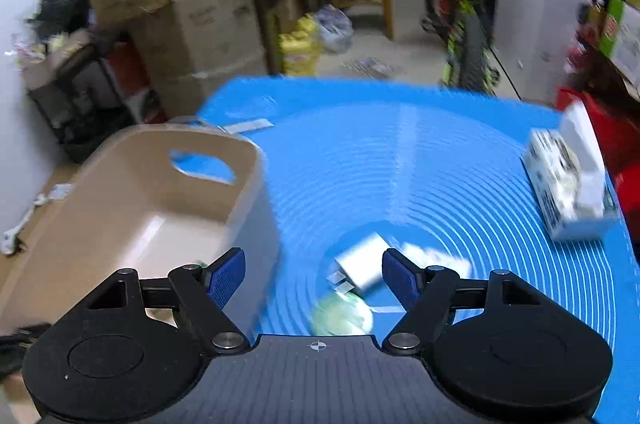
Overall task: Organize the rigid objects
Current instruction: 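Move the right tool to the green ointment tin and grasp it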
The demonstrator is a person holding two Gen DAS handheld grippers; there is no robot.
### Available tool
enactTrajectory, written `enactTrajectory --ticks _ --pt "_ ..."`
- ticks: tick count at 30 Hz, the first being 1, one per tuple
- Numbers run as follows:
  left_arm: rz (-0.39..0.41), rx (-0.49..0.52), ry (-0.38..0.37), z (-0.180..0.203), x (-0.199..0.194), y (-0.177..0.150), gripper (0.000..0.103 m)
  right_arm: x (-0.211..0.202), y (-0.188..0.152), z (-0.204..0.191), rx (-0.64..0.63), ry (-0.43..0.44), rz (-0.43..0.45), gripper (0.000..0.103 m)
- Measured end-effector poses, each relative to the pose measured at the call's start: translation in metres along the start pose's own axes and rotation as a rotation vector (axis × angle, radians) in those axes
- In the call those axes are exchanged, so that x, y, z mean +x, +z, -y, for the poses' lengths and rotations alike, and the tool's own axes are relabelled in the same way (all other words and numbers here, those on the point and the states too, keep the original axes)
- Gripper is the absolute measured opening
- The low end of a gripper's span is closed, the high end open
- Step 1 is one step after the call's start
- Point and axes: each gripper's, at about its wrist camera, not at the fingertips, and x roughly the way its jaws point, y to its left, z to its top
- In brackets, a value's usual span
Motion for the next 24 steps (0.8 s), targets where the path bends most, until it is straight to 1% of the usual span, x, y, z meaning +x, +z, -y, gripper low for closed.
enactTrajectory --ticks 4,9,12,17,21,24 --pt "0.001 -0.001 -0.001 0.0 0.0 0.0 0.016 0.027 -0.015 0.017 0.001 -0.04 -0.055 0.079" --pt "0.002 0.0 -0.001 0.0 -0.001 0.0 0.016 0.048 -0.032 0.028 -0.004 -0.048 -0.089 0.079" --pt "0.002 -0.002 -0.001 0.0 -0.001 -0.001 0.016 0.061 -0.04 0.027 -0.025 -0.055 -0.111 0.079" --pt "0.001 -0.001 -0.001 0.0 -0.001 -0.001 0.016 0.066 -0.042 0.02 -0.054 -0.029 -0.088 0.079" --pt "0.002 -0.001 -0.001 0.0 -0.001 -0.001 0.016 0.07 -0.046 0.01 -0.089 -0.027 -0.103 0.079" --pt "0.002 -0.002 -0.001 0.0 -0.001 -0.001 0.016 0.078 -0.049 0.002 -0.138 -0.05 -0.113 0.071"
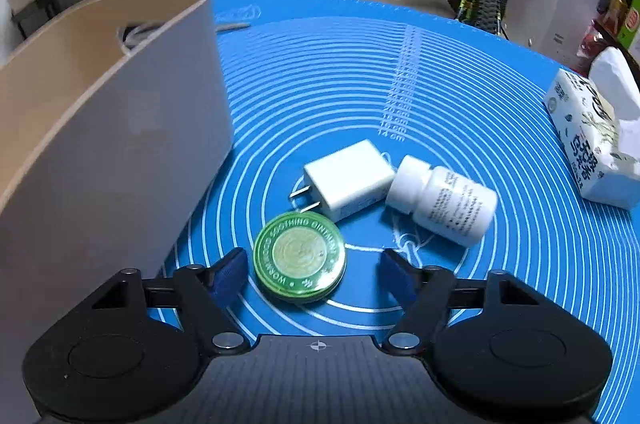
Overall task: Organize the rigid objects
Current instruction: 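Move the right tool to the green ointment tin and grasp it, then carry the green ointment tin into the basket and open the right tool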
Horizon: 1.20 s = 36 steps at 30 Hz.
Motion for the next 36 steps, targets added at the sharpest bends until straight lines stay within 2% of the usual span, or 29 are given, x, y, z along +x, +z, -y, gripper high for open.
enactTrajectory --ticks 3,10,17,24,28,32,36 --pt "-0.001 0.0 0.0 0.0 0.0 0.0 0.016 -0.001 -0.001 -0.006 -0.023 0.018 0.023 0.055" --pt "0.0 0.0 0.0 0.0 0.0 0.0 0.016 -0.011 -0.002 -0.01 -0.051 0.015 0.066 0.054" --pt "0.001 -0.004 0.0 0.0 0.0 0.0 0.016 -0.055 0.013 -0.008 0.019 0.028 0.193 0.054" --pt "0.002 -0.003 0.004 0.001 0.0 0.0 0.016 -0.096 0.03 -0.032 -0.01 0.029 0.313 0.054" --pt "0.002 -0.004 0.003 0.001 0.0 -0.001 0.016 -0.114 0.041 -0.047 -0.029 0.062 0.368 0.054" --pt "0.002 -0.003 0.004 0.001 0.0 -0.001 0.016 -0.125 0.049 -0.061 -0.047 0.1 0.394 0.054" --pt "0.002 -0.003 0.004 0.001 0.0 -0.001 0.016 -0.127 0.051 -0.084 -0.105 0.15 0.375 0.054"
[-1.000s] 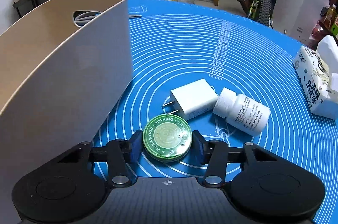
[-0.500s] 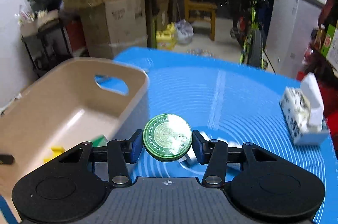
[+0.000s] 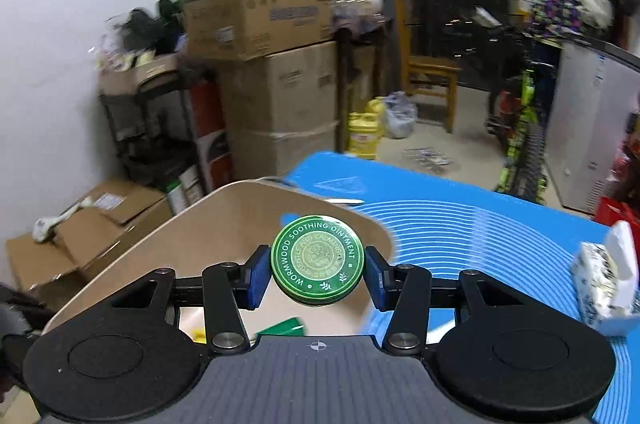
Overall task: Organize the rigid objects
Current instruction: 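Carry the green ointment tin into the basket and open the right tool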
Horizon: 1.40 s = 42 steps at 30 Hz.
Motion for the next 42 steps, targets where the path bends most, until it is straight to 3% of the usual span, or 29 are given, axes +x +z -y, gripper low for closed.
enactTrajectory --ticks 9,16,20,25,30,35,42 --pt "0.001 0.001 0.0 0.0 0.0 0.0 0.016 0.03 -0.02 -0.068 -0.194 0.074 -0.177 0.054" --pt "0.0 0.0 0.0 0.0 0.0 0.0 0.016 0.061 -0.04 -0.081 -0.265 0.056 -0.371 0.054" --pt "0.0 -0.002 -0.002 0.0 -0.001 0.0 0.016 0.068 -0.049 -0.086 -0.299 0.035 -0.426 0.054" --pt "0.0 -0.001 0.0 0.001 -0.001 0.001 0.016 0.066 -0.046 -0.091 -0.294 0.046 -0.411 0.071" --pt "0.001 -0.001 0.0 0.002 -0.001 0.001 0.016 0.052 -0.034 -0.082 -0.254 0.07 -0.347 0.073" --pt "0.0 -0.001 -0.001 0.002 -0.001 0.001 0.016 0.027 -0.013 -0.049 -0.131 0.067 -0.255 0.075" --pt "0.0 -0.002 0.0 0.002 -0.001 0.001 0.016 0.007 0.002 0.022 0.043 -0.027 -0.175 0.077"
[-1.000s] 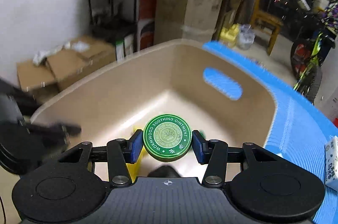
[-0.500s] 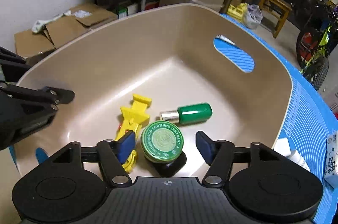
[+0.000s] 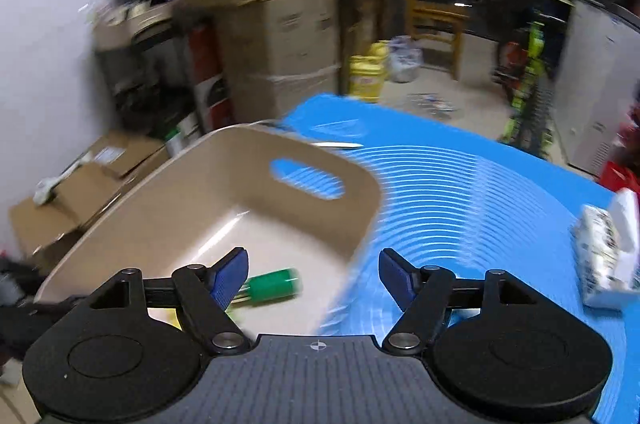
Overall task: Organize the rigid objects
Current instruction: 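Carry the green ointment tin into the basket and open the right tool, then move the right tool to the white pill bottle and grasp it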
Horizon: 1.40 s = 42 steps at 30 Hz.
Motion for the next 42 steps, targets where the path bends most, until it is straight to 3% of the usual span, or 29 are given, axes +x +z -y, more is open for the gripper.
enactTrajectory --ticks 8,12,16,29,42 --pt "0.001 0.002 0.001 0.001 0.001 0.0 0.016 0.017 -0.017 0.088 0.144 -0.154 0.008 0.077" --pt "0.001 0.004 0.003 0.001 0.001 0.0 0.017 0.035 -0.031 0.125 0.173 -0.162 -0.032 0.077" --pt "0.001 0.004 0.001 0.001 0.001 0.0 0.017 0.053 -0.038 0.143 0.11 -0.154 -0.096 0.077" --pt "0.001 0.012 0.006 0.002 0.001 -0.002 0.017 0.103 -0.063 0.133 -0.087 -0.146 -0.219 0.076" --pt "0.002 0.018 0.01 0.002 0.002 -0.001 0.017 0.102 -0.072 0.126 -0.168 -0.129 -0.151 0.07"
